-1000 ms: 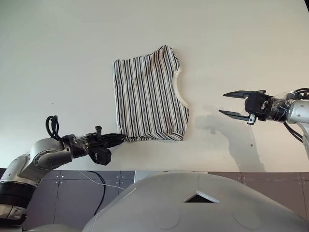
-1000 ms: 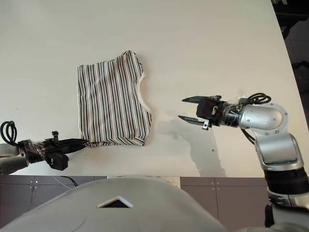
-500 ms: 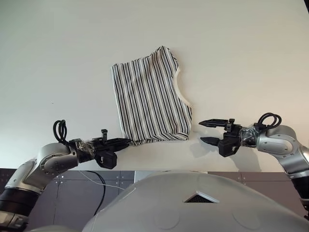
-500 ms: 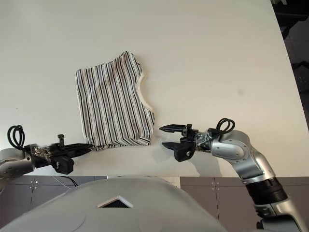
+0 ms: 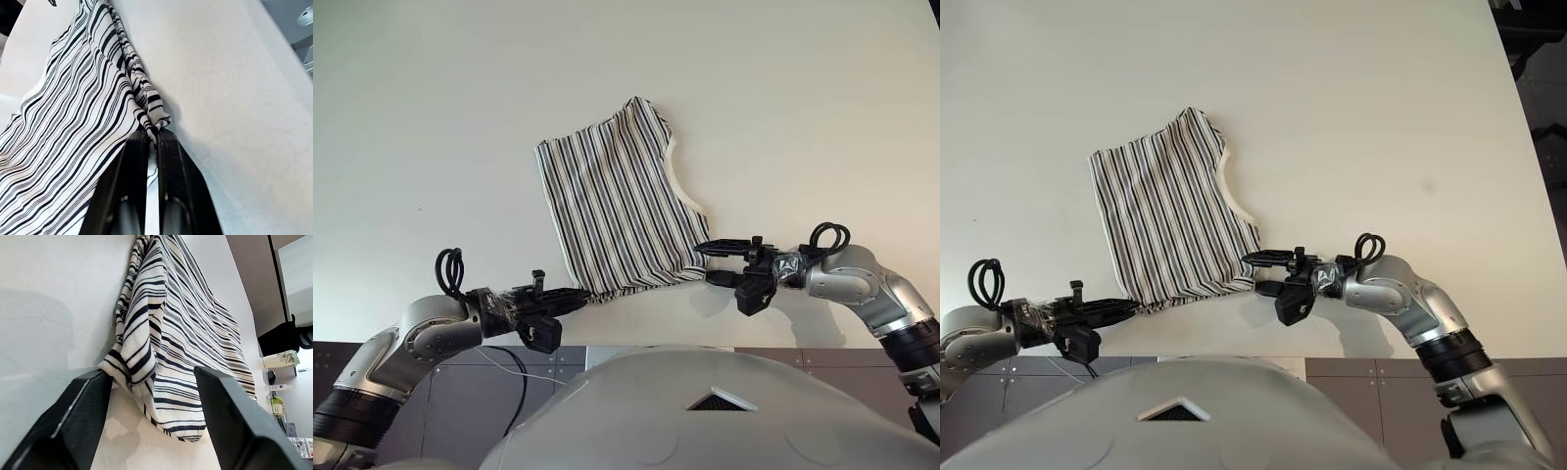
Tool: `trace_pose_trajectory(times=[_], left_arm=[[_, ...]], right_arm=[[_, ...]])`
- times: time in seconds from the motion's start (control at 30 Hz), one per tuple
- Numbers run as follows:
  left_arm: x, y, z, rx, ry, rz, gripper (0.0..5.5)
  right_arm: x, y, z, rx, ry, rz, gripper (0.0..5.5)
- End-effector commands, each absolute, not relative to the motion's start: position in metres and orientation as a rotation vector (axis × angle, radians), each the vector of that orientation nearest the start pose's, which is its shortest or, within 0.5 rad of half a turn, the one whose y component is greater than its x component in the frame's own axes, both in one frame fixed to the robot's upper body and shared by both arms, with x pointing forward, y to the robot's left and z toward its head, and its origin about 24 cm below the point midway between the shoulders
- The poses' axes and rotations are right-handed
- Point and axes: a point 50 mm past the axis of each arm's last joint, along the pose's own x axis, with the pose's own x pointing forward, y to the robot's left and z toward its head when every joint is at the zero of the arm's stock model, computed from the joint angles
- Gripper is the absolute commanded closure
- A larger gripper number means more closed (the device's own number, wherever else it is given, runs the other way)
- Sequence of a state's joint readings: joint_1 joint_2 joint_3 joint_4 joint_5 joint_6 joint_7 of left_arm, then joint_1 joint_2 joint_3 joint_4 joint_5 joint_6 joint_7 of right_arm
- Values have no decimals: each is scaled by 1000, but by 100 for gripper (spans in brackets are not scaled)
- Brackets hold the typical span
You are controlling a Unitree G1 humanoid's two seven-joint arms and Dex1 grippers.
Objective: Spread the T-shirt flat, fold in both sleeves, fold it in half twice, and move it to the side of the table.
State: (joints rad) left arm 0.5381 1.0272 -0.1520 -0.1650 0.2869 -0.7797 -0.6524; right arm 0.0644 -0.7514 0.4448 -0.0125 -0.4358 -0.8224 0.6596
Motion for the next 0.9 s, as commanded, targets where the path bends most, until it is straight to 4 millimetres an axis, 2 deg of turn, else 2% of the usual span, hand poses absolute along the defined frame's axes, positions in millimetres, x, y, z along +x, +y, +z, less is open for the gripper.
trace_pose_trajectory(times=[0.03,0.07,0.33,0.53,0.73,0.9], left_arm=[[101,223,43,1061,78,-1438,540],[102,224,43,1063,76,-1440,540],[108,227,46,1080,67,-1449,540],[112,229,50,1090,63,-1447,540],[118,228,56,1105,32,-1454,540],[120,214,73,1074,-57,-1489,540]], right_arm=[[150,-151,10,-1117,-173,1638,249],[149,-151,9,-1108,-165,1652,249],[142,-158,1,-1027,-31,1677,419],[149,-165,3,-1011,14,1629,532],[161,-169,10,-1022,1,1589,537],[164,-174,39,-919,-18,1547,537]])
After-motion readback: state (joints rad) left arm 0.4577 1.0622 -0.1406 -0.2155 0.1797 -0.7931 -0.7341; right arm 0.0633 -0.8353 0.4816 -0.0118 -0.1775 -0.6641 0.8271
